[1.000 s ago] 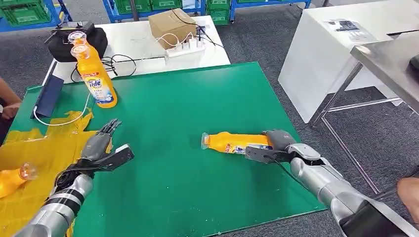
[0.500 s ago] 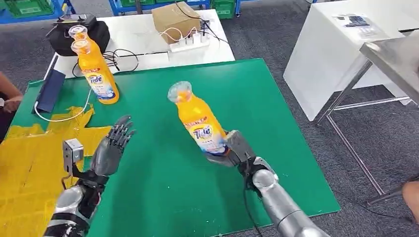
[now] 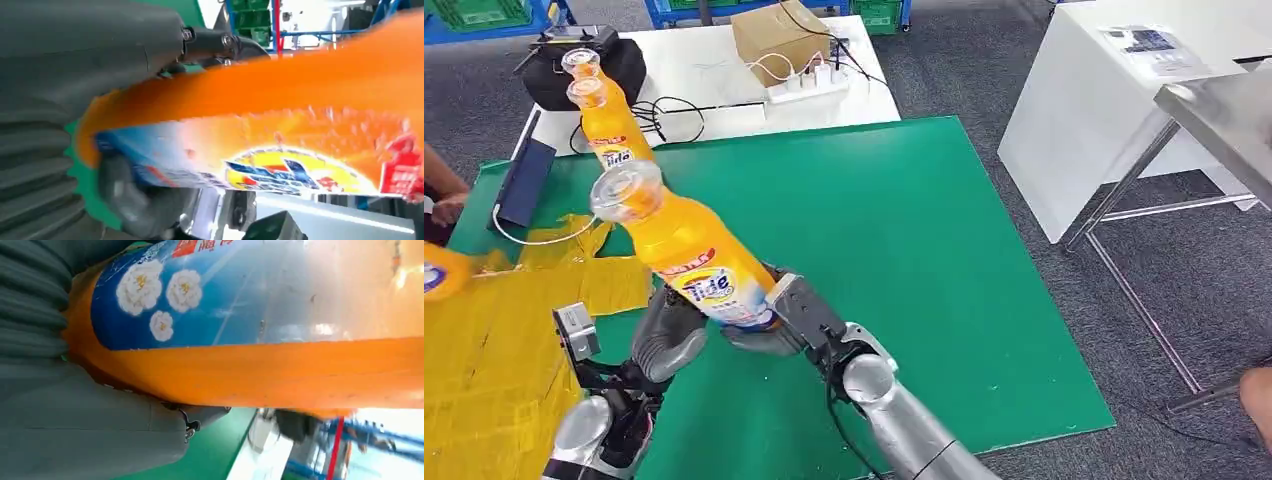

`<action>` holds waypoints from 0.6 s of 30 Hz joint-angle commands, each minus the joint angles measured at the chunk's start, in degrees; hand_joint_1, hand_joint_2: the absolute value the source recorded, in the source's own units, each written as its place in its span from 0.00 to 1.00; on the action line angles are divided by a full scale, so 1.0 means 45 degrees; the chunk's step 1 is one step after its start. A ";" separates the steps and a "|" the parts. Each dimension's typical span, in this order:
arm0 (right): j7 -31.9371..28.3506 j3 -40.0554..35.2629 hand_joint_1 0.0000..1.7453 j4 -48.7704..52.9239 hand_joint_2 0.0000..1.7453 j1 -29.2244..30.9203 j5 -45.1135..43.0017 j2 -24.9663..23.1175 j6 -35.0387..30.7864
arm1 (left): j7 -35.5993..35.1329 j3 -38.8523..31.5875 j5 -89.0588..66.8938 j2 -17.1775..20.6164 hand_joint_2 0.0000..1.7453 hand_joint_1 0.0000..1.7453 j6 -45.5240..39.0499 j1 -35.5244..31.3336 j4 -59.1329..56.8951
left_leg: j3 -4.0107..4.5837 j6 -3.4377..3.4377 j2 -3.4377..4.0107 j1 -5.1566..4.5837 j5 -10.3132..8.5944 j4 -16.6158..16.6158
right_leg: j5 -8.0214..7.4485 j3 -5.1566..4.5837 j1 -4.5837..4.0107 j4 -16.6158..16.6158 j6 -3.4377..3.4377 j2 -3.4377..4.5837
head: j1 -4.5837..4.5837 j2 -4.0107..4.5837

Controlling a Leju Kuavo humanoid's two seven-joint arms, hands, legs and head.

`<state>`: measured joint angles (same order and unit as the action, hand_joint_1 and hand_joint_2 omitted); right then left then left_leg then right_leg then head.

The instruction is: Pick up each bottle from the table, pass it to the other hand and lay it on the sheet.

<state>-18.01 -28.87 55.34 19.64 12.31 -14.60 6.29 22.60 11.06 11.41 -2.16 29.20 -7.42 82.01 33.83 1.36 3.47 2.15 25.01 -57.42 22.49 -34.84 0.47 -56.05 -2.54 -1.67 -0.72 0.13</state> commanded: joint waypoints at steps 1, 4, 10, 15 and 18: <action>0.0159 -0.1184 1.00 -0.2024 1.00 0.0855 -0.0121 -0.0156 0.0131 | 0.0056 0.0602 -0.0110 0.0076 1.00 0.00 -0.0150 -0.0195 0.0171 | -0.0040 -0.0041 -0.0058 -0.0011 0.0012 0.0008 | 0.0016 0.0034 0.0014 -0.0004 0.0016 0.0022 | 0.0005 0.0000; 0.0184 -0.1871 1.00 -0.3058 1.00 0.0727 -0.0054 -0.0291 0.0191 | 0.0112 0.0604 -0.0083 0.0063 1.00 0.00 -0.0251 -0.0326 0.0233 | -0.0032 -0.0031 -0.0049 -0.0008 0.0010 0.0010 | 0.0012 0.0032 0.0010 0.0003 0.0011 0.0013 | 0.0005 0.0000; -0.0016 -0.2546 1.00 -0.3808 1.00 0.0602 0.0166 -0.0399 0.0141 | 0.0119 0.0501 -0.0020 0.0069 1.00 0.00 -0.0313 -0.0485 0.0105 | -0.0023 -0.0027 -0.0075 -0.0001 0.0003 0.0009 | 0.0014 0.0026 0.0001 0.0009 0.0014 -0.0016 | 0.0005 0.0000; 0.0043 -0.3136 1.00 -0.4158 1.00 0.0710 0.0444 -0.0520 0.0147 | 0.0145 0.0613 -0.0012 -0.0016 1.00 1.00 -0.0275 -0.0788 -0.0322 | -0.0037 -0.0045 -0.0123 -0.0009 0.0006 0.0009 | 0.0030 0.0040 0.0009 0.0002 0.0017 -0.0037 | 0.0005 0.0000; 0.0044 -0.3142 1.00 -0.4140 1.00 0.0755 0.0447 -0.0538 0.0148 | 0.0145 0.0637 -0.0013 -0.0038 1.00 1.00 -0.0273 -0.0783 -0.0344 | -0.0014 -0.0023 -0.0072 -0.0002 0.0000 0.0006 | 0.0015 0.0011 0.0001 0.0008 0.0010 -0.0028 | 0.0005 0.0000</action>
<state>-18.75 -36.06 44.18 22.57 13.13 -16.57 6.64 22.91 10.62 11.30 -1.49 27.19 -5.97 83.14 33.85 1.36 3.49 2.13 25.01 -57.43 22.49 -34.95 0.48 -56.04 -2.54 -1.66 -0.70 0.13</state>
